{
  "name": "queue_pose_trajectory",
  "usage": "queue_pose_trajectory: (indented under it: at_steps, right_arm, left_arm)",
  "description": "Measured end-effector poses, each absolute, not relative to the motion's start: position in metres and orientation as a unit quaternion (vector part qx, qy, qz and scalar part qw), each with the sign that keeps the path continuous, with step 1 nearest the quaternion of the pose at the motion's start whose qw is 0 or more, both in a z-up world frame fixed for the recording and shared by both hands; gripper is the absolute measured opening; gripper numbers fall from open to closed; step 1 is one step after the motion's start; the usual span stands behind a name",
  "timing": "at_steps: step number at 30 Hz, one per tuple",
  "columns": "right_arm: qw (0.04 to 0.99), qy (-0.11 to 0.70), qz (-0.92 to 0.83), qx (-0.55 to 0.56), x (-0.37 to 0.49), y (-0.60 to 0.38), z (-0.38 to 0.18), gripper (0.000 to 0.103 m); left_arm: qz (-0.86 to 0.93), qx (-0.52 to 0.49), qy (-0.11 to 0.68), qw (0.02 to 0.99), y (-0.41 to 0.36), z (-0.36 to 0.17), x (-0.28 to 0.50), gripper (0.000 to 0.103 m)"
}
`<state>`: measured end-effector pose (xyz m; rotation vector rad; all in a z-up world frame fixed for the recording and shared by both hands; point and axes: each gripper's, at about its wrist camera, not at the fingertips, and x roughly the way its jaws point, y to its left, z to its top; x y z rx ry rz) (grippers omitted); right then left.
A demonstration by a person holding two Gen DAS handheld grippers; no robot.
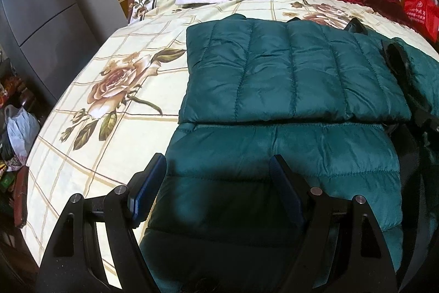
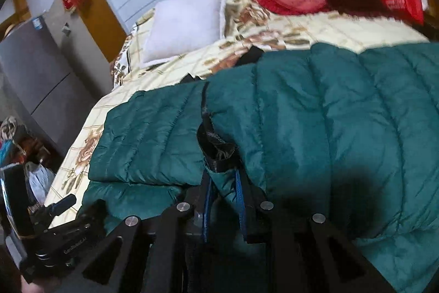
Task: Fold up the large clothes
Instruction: 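Fold the sleeve over the jacket body and open the right tool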
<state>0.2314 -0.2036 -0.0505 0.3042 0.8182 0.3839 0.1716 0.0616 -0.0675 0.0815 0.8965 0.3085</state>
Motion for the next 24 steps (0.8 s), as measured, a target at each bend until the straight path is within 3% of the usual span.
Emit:
queue_pose_trajectory:
  at_steps: [3,10,17,24]
  right_arm:
    - [0.88,0.395,0.208,0.162,0.227,-0.214,-0.045,0.043]
    - [0.88,0.39,0.222,0.157,0.19,-0.236,-0.029,0.044]
    - [0.884,0.395,0.184,0.169,0.182,-0.267,-0.031,0.044]
    - [0.897,0.404,0.105,0.147,0.181,-0.283,-0.03,0.044]
  left_arm:
    - [0.149,0.041,0.43,0.89,0.061,-0.068,0.172,0.078]
    - [0.101,-0.004,0.399,0.911,0.055,-0.045,0.167,0.078]
    - [-0.084,-0.037,0.379,0.921,-0.023,-0.006,0.195,0.078]
    - [-0.13,-0.007,0.423,0.897,-0.086,-0.028,0.252,0.078]
